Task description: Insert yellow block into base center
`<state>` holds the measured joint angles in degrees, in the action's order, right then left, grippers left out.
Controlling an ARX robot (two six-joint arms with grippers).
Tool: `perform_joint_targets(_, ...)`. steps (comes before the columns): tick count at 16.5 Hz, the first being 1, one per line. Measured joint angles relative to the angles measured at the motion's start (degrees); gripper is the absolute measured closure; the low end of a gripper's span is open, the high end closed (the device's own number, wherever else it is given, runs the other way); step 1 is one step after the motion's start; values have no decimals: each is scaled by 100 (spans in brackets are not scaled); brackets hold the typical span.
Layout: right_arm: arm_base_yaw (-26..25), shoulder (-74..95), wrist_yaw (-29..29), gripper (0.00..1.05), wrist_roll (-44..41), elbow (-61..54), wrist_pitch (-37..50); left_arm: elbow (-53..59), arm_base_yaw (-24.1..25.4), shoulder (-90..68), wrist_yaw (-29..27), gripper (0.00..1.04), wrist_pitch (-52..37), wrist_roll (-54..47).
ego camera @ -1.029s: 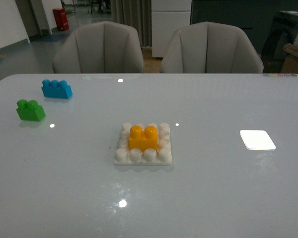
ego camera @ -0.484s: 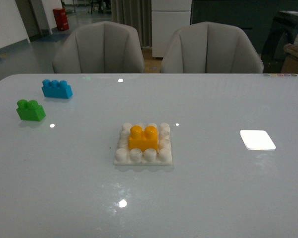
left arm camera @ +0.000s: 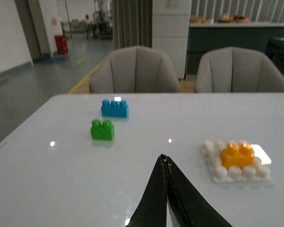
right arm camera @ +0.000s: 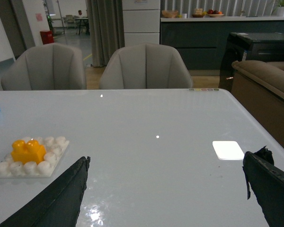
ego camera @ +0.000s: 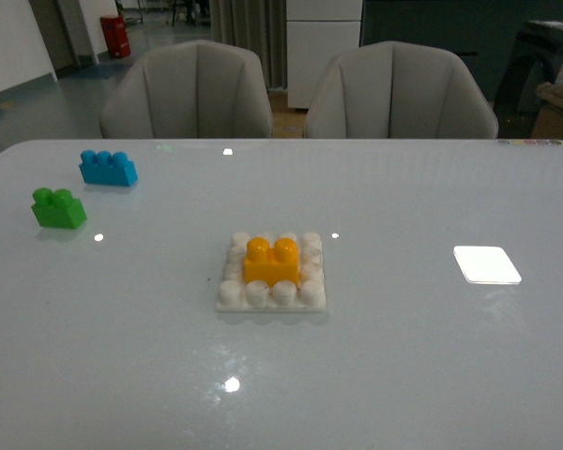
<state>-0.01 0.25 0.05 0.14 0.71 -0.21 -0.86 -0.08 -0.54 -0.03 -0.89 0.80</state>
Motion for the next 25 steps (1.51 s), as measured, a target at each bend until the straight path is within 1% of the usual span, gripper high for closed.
perform_joint_targets(1, 0, 0, -2, 6, 0, 0, 9, 22, 4, 0, 9, 103, 144, 0)
perform_joint_targets(8, 0, 0, -4, 6, 0, 0, 0, 24, 4, 2, 2, 103, 107, 0)
perform_joint_targets(10, 0, 0, -4, 6, 0, 0, 0, 24, 4, 2, 2, 93, 107, 2)
perform_joint_targets(11, 0, 0, -4, 6, 0, 0, 0, 24, 4, 2, 2, 86, 107, 0)
perform_joint_targets(12, 0, 0, -2, 6, 0, 0, 0, 24, 4, 2, 2, 73, 107, 0)
perform_joint_targets(14, 0, 0, -2, 6, 0, 0, 0, 24, 4, 2, 2, 55, 107, 0)
perform_joint_targets(15, 0, 0, -4, 6, 0, 0, 0, 24, 4, 2, 2, 40, 107, 0)
perform_joint_targets(16, 0, 0, -4, 6, 0, 0, 0, 24, 4, 2, 2, 33, 107, 2)
perform_joint_targets(17, 0, 0, -2, 6, 0, 0, 0, 24, 4, 2, 2, 5, 107, -4)
perform_joint_targets(18, 0, 0, -4, 6, 0, 0, 2, 24, 4, 2, 2, 7, 107, -4)
perform_joint_targets(25, 0, 0, -4, 6, 0, 0, 0, 24, 2, 2, 2, 7, 107, -4)
